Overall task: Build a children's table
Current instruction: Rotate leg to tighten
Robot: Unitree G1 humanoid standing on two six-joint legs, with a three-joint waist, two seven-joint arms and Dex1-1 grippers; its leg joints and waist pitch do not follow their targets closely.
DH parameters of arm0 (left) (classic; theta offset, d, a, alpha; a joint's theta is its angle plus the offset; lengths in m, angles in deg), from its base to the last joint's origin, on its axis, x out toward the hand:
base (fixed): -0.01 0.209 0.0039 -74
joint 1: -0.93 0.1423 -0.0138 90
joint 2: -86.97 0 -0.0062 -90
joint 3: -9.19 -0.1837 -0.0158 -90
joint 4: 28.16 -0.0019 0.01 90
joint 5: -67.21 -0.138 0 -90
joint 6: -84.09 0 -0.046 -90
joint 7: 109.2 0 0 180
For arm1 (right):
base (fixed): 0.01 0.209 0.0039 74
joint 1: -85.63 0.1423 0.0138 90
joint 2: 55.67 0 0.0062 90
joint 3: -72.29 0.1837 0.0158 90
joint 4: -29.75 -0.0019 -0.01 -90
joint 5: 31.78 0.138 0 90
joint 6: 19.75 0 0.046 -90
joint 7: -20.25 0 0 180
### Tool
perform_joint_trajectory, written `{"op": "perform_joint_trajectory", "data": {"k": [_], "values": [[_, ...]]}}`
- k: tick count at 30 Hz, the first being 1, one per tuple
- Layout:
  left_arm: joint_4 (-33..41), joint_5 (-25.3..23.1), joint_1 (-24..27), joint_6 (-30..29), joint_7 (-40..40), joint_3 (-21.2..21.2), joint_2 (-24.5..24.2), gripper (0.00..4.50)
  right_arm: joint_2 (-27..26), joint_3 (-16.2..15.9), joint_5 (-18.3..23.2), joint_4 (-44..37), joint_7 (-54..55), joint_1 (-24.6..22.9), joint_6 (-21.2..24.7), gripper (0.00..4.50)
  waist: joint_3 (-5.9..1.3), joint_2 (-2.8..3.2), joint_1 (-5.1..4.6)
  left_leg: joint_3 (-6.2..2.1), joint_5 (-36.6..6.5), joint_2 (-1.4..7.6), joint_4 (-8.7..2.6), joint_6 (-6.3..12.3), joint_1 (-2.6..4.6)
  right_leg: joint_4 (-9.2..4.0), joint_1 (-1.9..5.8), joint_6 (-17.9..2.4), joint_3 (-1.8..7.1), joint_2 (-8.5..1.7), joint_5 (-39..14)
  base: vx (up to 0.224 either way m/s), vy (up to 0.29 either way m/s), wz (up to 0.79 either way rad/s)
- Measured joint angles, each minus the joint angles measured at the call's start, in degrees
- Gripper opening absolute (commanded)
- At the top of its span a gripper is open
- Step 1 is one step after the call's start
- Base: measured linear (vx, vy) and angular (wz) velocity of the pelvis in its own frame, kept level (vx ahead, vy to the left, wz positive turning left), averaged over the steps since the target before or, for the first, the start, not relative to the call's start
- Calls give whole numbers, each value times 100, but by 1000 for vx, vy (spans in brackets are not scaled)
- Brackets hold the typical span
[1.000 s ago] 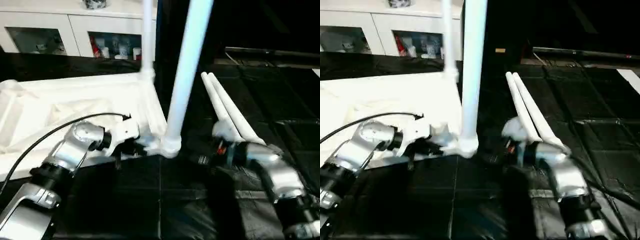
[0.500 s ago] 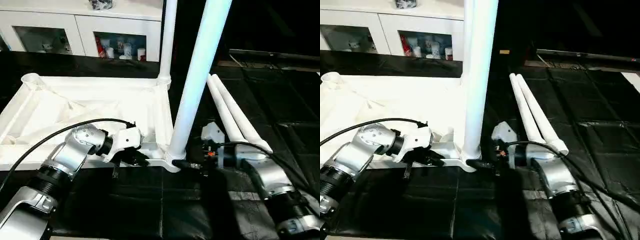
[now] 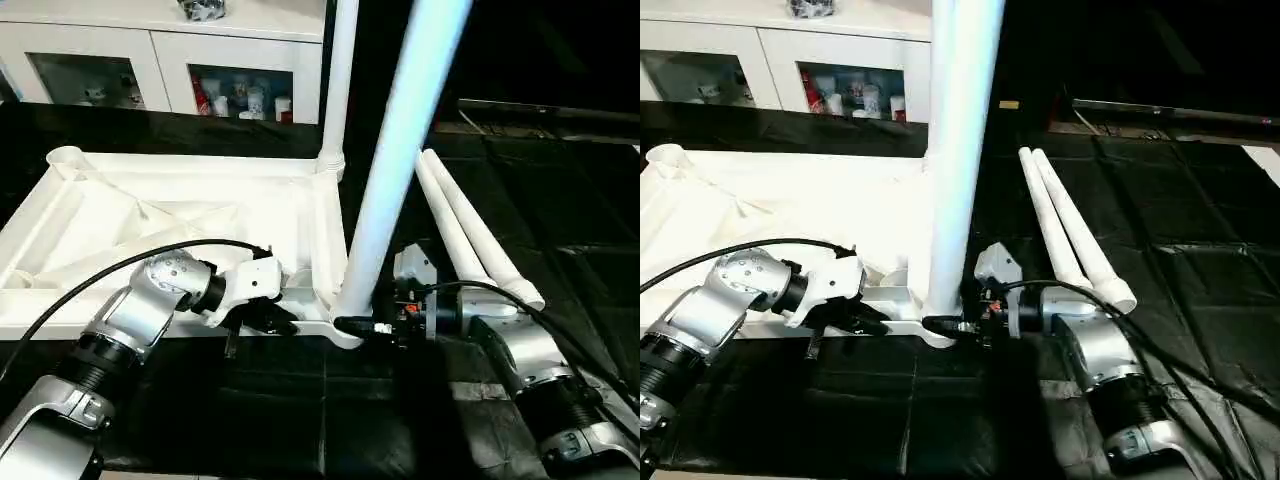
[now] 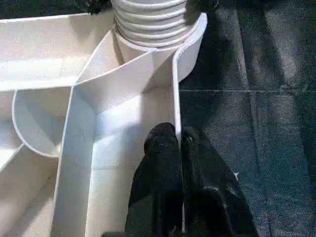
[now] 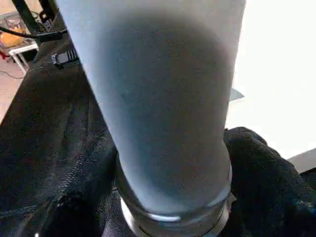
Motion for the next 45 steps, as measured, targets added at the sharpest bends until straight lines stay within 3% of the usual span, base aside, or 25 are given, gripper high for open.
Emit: {"op": "perform_joint_trajectory", "data": {"k": [4,13,19,21,24,28,34,35,37,42,45], "values": [[-1,-4,0,0,0,1,-4,0,-17,0,0,12,-20,0,0,282,0,0,0,0,0,1,4,0,1,6,-1,0,0,0,0,0,0,0],[-17,-2,18,-42,-42,29,24,0,-46,10,8,68,0,3,-14,274,0,1,-2,-2,-4,4,27,-6,4,31,-1,0,2,0,0,0,0,0],[-171,17,39,-626,-828,322,585,0,-387,445,48,78,956,-150,224,274,-1,4,-13,-3,-3,3,58,-6,14,49,12,-3,5,-6,6,0,0,0],[-161,6,39,-1017,-1304,451,831,0,-754,739,32,180,1730,-189,192,274,0,4,-69,-3,-3,3,61,-6,26,51,15,-5,8,-6,12,0,0,0],[-89,4,39,-1354,-1698,504,1054,0,-1000,899,-1,265,2392,-157,131,274,-1,6,-180,-3,-2,3,58,-7,34,51,15,-2,8,-6,16,0,0,0],[115,-324,60,-2002,-2712,705,1579,0,-1660,1205,-205,1058,3825,352,-266,274,0,10,-312,-4,1,4,48,-14,47,57,16,-6,7,-4,20,0,0,0],[282,-372,61,-2288,-3059,669,1787,0,-1816,1299,-282,1307,4326,538,-436,274,-1,11,-315,-5,1,3,32,-14,42,49,13,-2,5,-2,17,0,0,0],[294,-373,61,-2286,-3061,661,1766,0,-1821,1305,-283,1307,4323,538,-435,309,-1,11,-315,-6,1,4,31,-14,42,48,12,-2,5,-1,17,0,0,0],[325,-378,62,-2286,-3063,630,1726,0,-1834,1319,-281,1321,4309,543,-443,309,0,10,-322,-6,1,4,33,-14,41,46,12,-2,5,-1,17,0,0,0],[359,-388,68,-2247,-2960,604,1546,0,-1809,1302,-222,1408,4041,500,-560,381,2,13,-310,-6,1,3,31,-14,40,45,12,-2,5,-1,17,0,0,0],[337,-373,70,-1998,-2728,537,1332,0,-1422,1162,-165,1068,3401,154,-543,401,3,13,-289,-7,0,3,29,-12,25,30,9,-2,2,-1,17,0,0,0]]}}
